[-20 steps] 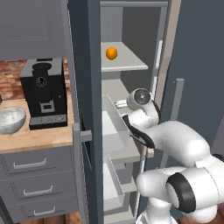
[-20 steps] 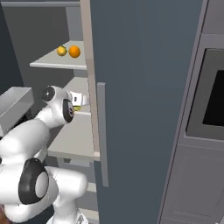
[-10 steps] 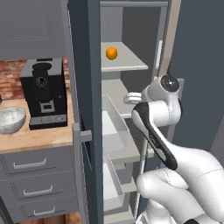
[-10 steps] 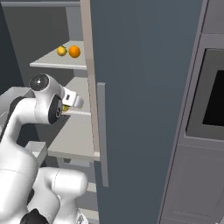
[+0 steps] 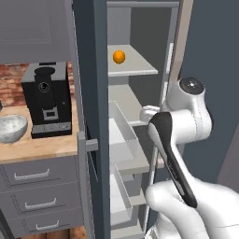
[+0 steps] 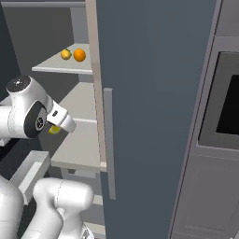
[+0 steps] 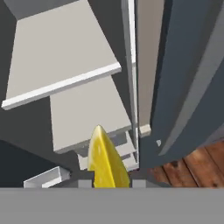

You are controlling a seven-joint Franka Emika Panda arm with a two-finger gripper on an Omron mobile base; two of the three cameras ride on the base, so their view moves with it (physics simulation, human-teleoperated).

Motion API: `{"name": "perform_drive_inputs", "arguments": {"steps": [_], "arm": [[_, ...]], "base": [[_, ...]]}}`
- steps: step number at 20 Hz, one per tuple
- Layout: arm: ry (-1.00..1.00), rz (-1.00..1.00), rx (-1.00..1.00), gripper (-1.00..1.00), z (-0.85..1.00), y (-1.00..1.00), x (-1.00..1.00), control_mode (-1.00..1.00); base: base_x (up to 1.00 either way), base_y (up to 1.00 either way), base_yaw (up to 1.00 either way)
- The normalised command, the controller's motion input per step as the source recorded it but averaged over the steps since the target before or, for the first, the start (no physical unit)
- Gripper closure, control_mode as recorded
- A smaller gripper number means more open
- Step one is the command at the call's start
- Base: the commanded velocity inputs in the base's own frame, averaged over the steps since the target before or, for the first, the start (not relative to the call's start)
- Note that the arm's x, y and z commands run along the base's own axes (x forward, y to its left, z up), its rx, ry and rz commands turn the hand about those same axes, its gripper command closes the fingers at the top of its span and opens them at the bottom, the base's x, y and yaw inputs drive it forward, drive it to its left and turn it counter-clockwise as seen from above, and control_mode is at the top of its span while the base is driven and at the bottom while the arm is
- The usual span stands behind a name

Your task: Take the lemon wedge, orange, and lemon from the freezer and place them in the bowl on the counter.

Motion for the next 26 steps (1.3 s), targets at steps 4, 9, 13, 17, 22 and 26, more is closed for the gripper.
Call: {"name": "perform_drive_inputs", "arguments": {"steps": [4,9,13,17,22,26], "arm": [[0.00,0.00,0.00,1.00,0.00,0.00,0.00,1.00],[0.00,0.00,0.00,1.00,0.00,0.00,0.00,1.00],[0.00,0.00,0.00,1.00,0.00,0.00,0.00,1.00],[0.00,0.00,0.00,1.00,0.00,0.00,0.00,1.00],[0.00,0.00,0.00,1.00,0.00,0.00,0.00,1.00],[0.00,0.00,0.00,1.00,0.00,0.00,0.00,1.00]], "base": [[-1.00,0.01,-0.24],[-1.00,0.13,-0.20],[-1.00,0.66,-0.09],[-0.85,1.00,-0.01],[0.02,1.00,0.16],[0.62,1.00,0.08]]}}
